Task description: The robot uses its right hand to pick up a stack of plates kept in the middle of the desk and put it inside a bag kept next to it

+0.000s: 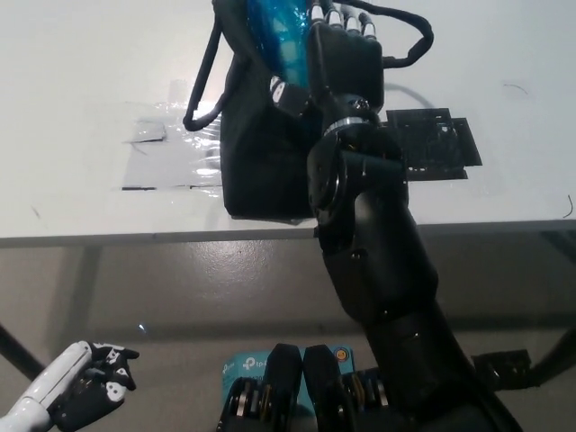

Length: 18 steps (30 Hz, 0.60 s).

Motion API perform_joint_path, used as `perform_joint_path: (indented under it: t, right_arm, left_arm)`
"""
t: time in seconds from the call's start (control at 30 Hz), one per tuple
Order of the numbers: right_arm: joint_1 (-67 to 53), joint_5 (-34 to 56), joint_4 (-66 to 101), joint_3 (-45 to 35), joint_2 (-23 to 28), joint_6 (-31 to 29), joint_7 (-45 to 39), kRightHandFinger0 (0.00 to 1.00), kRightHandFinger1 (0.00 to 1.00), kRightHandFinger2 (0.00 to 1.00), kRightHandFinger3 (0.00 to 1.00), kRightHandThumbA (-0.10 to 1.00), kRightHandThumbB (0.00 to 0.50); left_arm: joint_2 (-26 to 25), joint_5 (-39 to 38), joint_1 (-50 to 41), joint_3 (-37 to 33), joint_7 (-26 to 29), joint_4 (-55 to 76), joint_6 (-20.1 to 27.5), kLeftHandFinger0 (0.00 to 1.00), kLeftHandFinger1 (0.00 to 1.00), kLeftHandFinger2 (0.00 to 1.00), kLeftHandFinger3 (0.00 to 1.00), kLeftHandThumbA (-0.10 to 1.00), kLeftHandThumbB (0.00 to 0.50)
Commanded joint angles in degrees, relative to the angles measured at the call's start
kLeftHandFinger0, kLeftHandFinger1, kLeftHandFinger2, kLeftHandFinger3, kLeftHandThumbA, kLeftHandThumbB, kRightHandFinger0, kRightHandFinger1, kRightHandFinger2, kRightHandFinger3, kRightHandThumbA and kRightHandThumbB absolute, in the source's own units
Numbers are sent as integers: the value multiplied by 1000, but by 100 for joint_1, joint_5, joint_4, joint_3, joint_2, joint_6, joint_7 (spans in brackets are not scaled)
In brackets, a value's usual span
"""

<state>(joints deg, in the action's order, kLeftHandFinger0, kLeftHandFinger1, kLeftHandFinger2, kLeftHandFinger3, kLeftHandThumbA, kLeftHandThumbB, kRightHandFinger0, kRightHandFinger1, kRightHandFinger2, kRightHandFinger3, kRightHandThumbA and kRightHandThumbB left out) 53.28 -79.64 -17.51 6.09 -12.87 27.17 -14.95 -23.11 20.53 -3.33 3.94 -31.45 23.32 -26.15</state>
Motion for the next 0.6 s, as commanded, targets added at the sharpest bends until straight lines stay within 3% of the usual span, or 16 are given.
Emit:
perform_joint_path:
  t: [0.0, 0.13, 0.27, 0.37, 0.57]
  right_arm:
    - [376, -124, 216, 190, 121, -24, 72, 1000, 1000, 1000, 1000, 714, 500]
    - [688, 20, 336, 216, 274, -24, 56, 1000, 1000, 1000, 1000, 790, 500]
    - [1140, 719, 892, -351, 409, -24, -452, 1000, 1000, 1000, 1000, 904, 499]
    - [1400, 624, 1174, -740, 488, -24, -1029, 1000, 1000, 1000, 1000, 965, 500]
    - [1551, 867, 2578, -1123, 1339, -24, -2171, 1000, 1000, 1000, 1000, 1000, 500]
  left_arm:
    - [-27, -28, -13, 30, -3, 65, -78, 733, 752, 763, 704, -100, 12]
    - [-64, -11, -2, -37, 9, 33, -78, 722, 741, 753, 692, -100, 13]
    - [-50, -91, -23, -29, 1, 10, -78, 733, 758, 759, 691, -100, 3]
    - [-101, -150, -57, -68, 40, 4, -78, 730, 758, 758, 690, -100, 3]
    - [-94, -92, -87, -48, 41, -20, -78, 732, 751, 755, 702, -100, 9]
